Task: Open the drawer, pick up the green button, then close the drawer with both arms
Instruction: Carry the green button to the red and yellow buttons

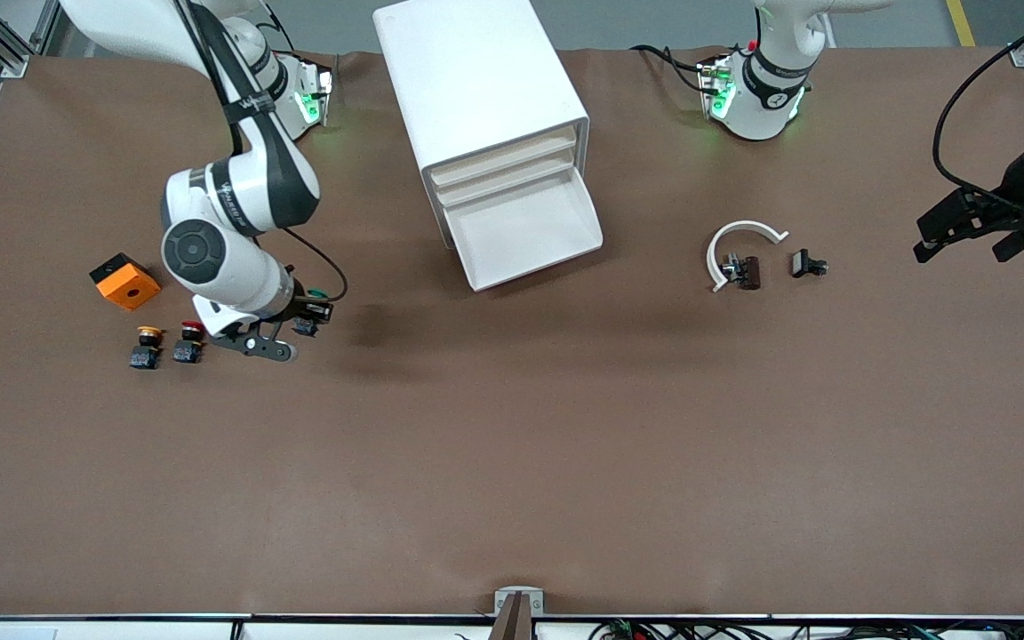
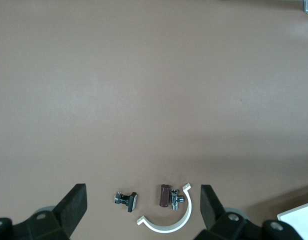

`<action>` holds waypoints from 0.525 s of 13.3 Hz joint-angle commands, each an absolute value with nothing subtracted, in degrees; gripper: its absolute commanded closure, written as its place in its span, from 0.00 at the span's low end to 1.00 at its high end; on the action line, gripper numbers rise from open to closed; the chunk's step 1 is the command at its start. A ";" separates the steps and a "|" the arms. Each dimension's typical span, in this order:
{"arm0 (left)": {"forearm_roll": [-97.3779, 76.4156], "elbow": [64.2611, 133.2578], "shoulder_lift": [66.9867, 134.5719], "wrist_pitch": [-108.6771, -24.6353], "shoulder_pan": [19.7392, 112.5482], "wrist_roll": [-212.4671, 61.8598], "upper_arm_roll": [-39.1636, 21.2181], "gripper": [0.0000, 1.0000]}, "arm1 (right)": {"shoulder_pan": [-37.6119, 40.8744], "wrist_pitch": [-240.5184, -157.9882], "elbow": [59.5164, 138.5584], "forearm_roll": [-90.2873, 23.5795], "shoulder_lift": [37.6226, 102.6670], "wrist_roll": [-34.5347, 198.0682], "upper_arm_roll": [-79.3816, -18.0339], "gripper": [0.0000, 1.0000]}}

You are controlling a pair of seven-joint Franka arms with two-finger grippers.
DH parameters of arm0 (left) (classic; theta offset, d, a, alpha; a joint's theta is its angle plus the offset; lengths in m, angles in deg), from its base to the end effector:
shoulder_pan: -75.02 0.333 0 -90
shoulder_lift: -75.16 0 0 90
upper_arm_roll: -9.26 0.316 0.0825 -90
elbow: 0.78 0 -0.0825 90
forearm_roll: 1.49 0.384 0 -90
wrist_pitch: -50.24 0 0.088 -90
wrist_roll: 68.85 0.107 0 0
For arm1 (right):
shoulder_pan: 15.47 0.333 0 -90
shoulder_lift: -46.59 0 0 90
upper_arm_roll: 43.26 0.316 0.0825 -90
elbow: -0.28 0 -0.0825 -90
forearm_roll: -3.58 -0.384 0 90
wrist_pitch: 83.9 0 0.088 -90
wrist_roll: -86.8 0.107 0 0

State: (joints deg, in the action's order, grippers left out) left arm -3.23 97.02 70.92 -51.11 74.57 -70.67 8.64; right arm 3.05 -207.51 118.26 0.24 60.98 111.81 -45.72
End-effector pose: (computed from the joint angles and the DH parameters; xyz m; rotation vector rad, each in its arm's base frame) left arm 0.5488 -0.0131 0.6187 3.1017 0.0264 0.2100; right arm 0.5455 0.1599 0.3018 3.0975 -0.2977 -0.2418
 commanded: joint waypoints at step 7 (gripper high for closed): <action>-2.10 91.95 70.85 -45.74 73.88 -70.87 9.00 0.00 | -9.65 -217.74 125.96 7.97 58.72 102.36 -44.75 1.00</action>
State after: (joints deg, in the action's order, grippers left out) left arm -3.22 94.24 70.90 -47.63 74.56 -70.67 8.75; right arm -5.56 -215.29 123.93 6.56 60.45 103.32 -45.77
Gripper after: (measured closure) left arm 0.000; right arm 0.573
